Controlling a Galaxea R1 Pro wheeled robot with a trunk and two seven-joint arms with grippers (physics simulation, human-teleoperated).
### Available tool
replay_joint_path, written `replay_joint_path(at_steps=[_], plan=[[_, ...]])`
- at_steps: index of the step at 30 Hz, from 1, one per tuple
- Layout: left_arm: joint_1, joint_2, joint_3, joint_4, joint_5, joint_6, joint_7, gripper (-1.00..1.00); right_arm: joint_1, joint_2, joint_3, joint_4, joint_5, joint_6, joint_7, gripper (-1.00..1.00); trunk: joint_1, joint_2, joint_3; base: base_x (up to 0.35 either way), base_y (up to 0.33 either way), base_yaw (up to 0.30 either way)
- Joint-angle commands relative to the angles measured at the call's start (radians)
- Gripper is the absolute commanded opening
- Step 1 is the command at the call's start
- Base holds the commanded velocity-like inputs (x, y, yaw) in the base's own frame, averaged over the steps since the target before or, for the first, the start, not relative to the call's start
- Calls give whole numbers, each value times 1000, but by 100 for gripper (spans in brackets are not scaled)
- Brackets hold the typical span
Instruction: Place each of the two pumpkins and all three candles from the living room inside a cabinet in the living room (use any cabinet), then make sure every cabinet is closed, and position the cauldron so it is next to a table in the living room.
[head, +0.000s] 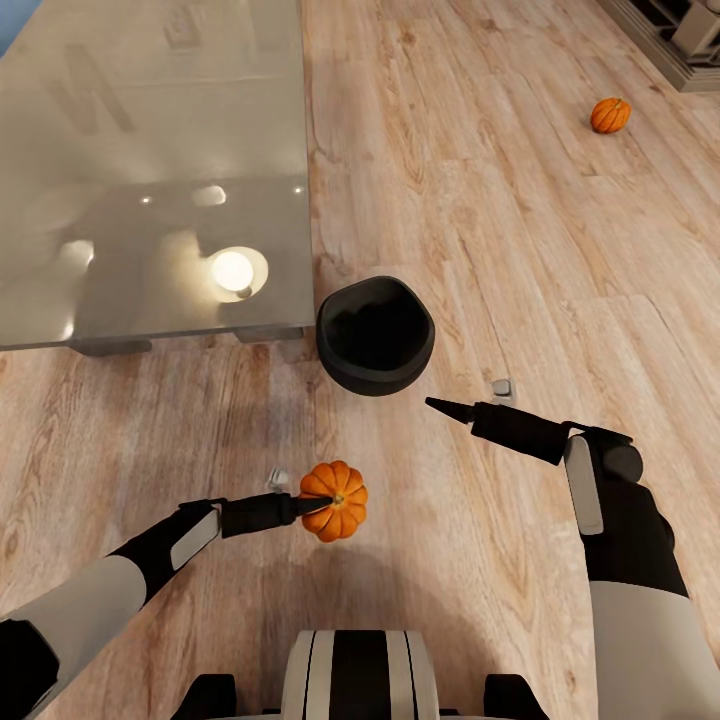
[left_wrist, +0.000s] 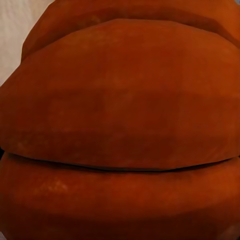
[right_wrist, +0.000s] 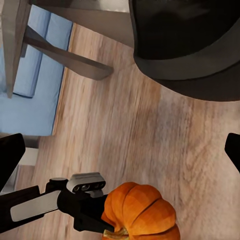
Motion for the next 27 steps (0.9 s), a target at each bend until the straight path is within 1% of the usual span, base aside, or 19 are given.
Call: replay_joint_path(at_steps=[1, 16, 21, 27], plan=[[0, 0, 0, 0, 1, 0, 0, -100, 0, 0, 0, 0, 0, 0, 0, 100, 0, 0, 0, 0, 0, 0], [0, -4, 0, -3, 3, 2, 3, -100, 0, 3, 1, 3, 6, 0, -5, 100, -7, 3, 58, 0, 0, 0], [0, -2, 0, -1, 2, 4, 3, -100, 0, 1, 2, 3, 8, 0, -41, 100, -9, 5, 77, 0, 0, 0], [0, -1, 1, -1, 1, 7, 3, -100, 0, 3, 3, 6, 9, -3, -44, 100, -12, 6, 101, 0, 0, 0]])
